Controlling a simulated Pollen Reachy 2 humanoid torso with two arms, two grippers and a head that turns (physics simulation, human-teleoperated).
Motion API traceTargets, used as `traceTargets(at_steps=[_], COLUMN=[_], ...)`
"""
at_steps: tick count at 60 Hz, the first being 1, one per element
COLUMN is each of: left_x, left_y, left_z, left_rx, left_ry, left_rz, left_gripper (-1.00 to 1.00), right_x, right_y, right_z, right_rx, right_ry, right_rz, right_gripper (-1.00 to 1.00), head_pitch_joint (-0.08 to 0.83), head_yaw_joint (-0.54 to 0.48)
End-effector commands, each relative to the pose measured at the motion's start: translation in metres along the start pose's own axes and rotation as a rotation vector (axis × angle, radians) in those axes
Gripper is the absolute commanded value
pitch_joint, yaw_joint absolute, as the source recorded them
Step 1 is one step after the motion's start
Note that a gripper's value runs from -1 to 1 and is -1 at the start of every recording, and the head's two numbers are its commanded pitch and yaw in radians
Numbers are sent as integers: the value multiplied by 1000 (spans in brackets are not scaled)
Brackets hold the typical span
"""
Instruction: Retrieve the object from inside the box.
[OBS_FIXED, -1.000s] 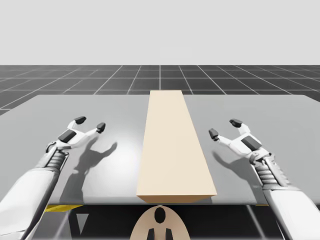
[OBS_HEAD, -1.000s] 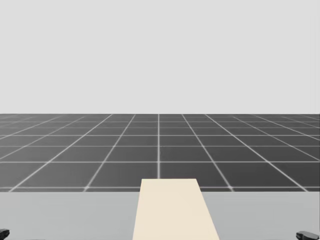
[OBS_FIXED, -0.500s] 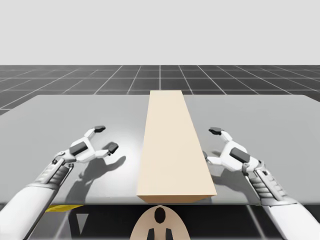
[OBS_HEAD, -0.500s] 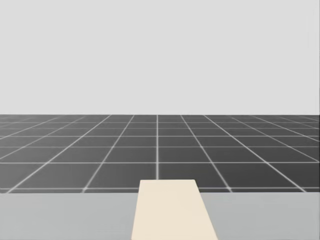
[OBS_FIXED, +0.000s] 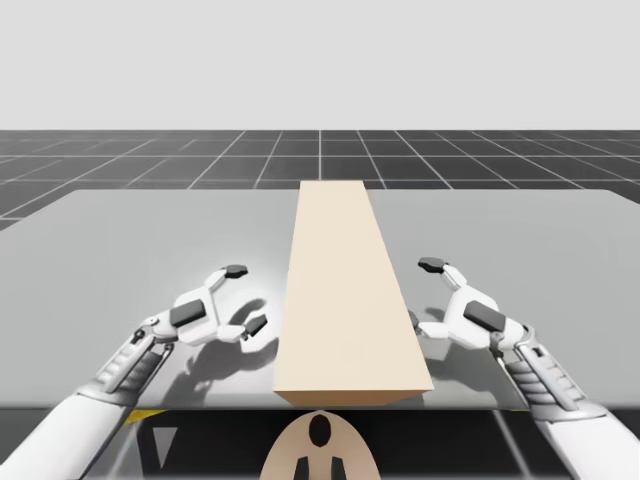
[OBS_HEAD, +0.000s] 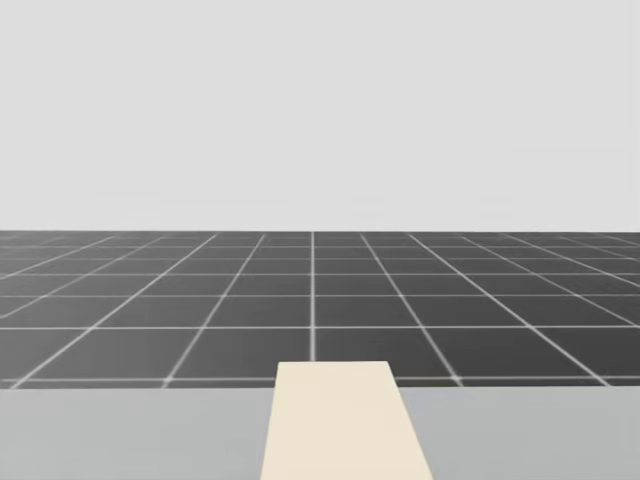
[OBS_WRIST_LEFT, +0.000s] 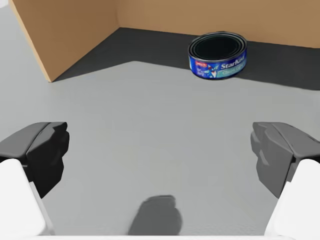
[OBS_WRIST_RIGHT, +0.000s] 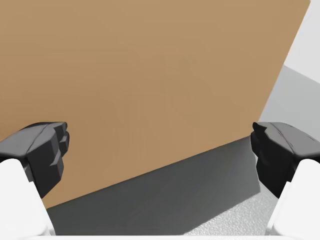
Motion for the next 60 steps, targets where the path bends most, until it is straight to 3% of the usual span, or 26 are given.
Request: traceTargets(at_steps=[1,24,33,60], left_x=[1,-3,-5,5], left_y=[-8,-20,-17,-2], left_z=[-23,-82,-97,-143], left_rx=[-69,-165,-240,-340], left_ry=[-18,26,39,46], left_rz=[6,25,-9,-55], left_gripper=[-1000,-1000,-1000,-1000], right_x=[0,1,3,3], right_y=[2,7,8,11], right_z=[1,6,8,6], right_rx=[14,28,31,37], right_ry=[-3,-19,-23,-20], right_rz=[5,7,11,23], right_gripper=[-1000,-1000,-1000,-1000], head_pitch_joint=[-6,-3,1,28], head_yaw_joint=[-8,-5,-8,5])
